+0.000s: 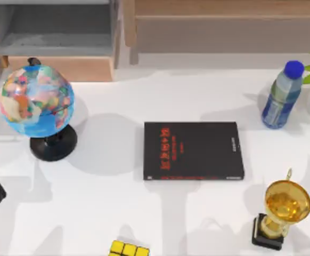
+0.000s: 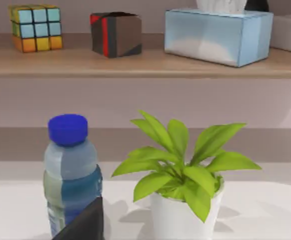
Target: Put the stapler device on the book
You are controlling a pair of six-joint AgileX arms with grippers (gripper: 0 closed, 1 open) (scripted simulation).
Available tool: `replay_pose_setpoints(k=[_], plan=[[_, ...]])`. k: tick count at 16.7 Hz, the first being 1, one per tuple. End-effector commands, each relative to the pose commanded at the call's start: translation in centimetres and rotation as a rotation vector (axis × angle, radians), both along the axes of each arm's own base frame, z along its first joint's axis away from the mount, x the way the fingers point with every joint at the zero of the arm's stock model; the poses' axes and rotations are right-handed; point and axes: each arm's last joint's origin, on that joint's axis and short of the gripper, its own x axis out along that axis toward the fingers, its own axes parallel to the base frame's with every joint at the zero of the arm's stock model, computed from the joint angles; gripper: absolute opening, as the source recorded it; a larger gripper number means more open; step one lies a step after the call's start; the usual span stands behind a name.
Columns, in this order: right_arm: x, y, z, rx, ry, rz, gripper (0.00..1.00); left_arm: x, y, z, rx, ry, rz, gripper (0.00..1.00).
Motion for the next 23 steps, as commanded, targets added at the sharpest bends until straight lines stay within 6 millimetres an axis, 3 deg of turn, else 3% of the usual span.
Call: replay_pose_setpoints(k=[3,6,10,13,16,19,23], plan=[[0.0,0.0,0.0,0.0,0.0,0.0,1.0,0.0,0.0,0.1,0.002,0.007,0.002,1.0],[0.0,0.0,0.0,0.0,0.0,0.0,1.0,0.1,0.2,1.6,0.022,0.069,0.016,1.0],[0.0,0.0,0.0,0.0,0.0,0.0,1.0,1.2,0.7,5.7,0.069,0.235,0.05,1.0],[0.0,0.0,0.0,0.0,0.0,0.0,1.0,3.4,1.5,9.9,0.106,0.4,0.077,1.0],[0.0,0.0,0.0,0.0,0.0,0.0,1.0,7.4,2.9,13.9,0.136,0.585,0.093,1.0],[0.0,0.0,0.0,0.0,0.0,0.0,1.0,13.1,5.0,16.7,0.151,0.777,0.096,1.0],[0.0,0.0,0.0,0.0,0.0,0.0,1.0,21.8,8.9,17.4,0.146,1.02,0.077,1.0]])
